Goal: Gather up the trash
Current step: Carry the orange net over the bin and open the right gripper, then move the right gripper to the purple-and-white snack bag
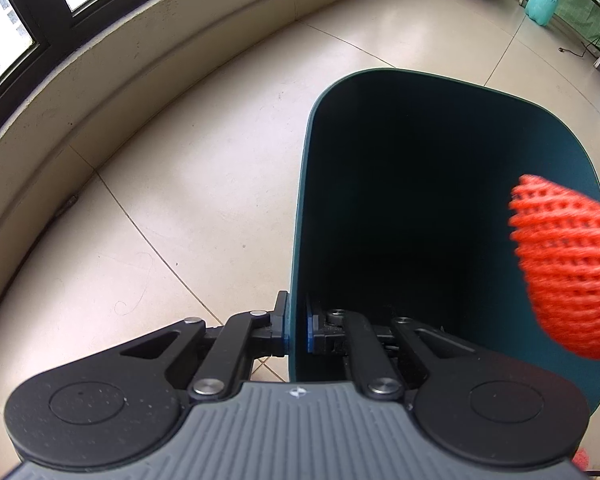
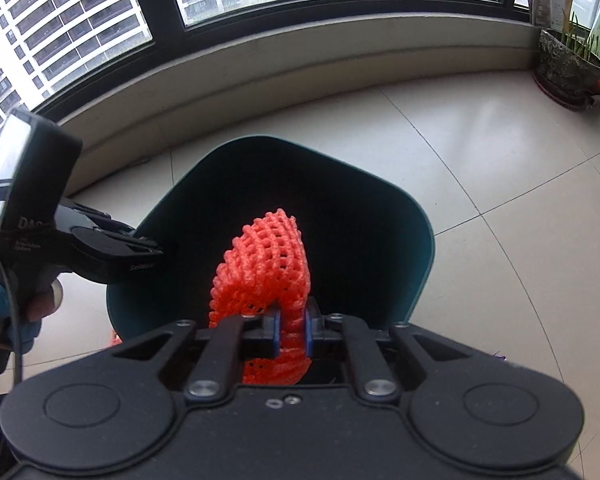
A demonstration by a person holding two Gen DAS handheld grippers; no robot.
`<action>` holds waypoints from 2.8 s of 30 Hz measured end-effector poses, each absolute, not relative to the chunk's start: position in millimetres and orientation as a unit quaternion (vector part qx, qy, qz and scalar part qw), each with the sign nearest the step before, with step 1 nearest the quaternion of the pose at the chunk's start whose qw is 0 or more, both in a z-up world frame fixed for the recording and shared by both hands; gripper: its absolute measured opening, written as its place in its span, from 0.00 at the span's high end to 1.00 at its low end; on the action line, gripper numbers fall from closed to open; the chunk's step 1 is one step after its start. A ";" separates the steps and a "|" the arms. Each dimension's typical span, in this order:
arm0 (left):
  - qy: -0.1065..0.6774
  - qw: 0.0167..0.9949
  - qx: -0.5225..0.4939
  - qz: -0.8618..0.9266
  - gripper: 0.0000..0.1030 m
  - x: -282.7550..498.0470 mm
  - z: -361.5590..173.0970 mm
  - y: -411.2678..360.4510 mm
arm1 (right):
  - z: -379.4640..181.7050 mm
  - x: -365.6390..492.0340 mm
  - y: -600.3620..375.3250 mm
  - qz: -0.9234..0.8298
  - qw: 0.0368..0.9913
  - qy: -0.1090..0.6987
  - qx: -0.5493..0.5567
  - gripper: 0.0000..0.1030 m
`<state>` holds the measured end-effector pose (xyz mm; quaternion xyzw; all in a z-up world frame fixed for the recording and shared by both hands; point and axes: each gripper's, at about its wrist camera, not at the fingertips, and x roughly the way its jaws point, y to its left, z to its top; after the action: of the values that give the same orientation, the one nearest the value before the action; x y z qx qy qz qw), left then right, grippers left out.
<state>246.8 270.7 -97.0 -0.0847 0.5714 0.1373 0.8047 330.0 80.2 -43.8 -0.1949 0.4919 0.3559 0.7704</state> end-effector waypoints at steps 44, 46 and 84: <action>0.563 0.812 -0.043 0.146 0.93 236.3 -94.6 237.8 | 16.2 335.7 -23.7 0.370 0.787 0.467 -0.161 0.48; 0.564 0.812 -0.040 0.147 0.93 236.8 -94.3 235.8 | 14.4 332.1 -44.7 0.355 0.794 0.466 -0.161 0.46; 0.557 0.824 0.038 0.100 0.91 232.0 -89.3 219.6 | -222.3 459.6 -211.7 0.192 0.766 0.587 -0.178 0.11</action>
<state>232.0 219.6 -89.3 0.0380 0.5566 0.1002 0.8238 459.6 -211.7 -222.3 -0.1781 0.5866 0.1916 0.7664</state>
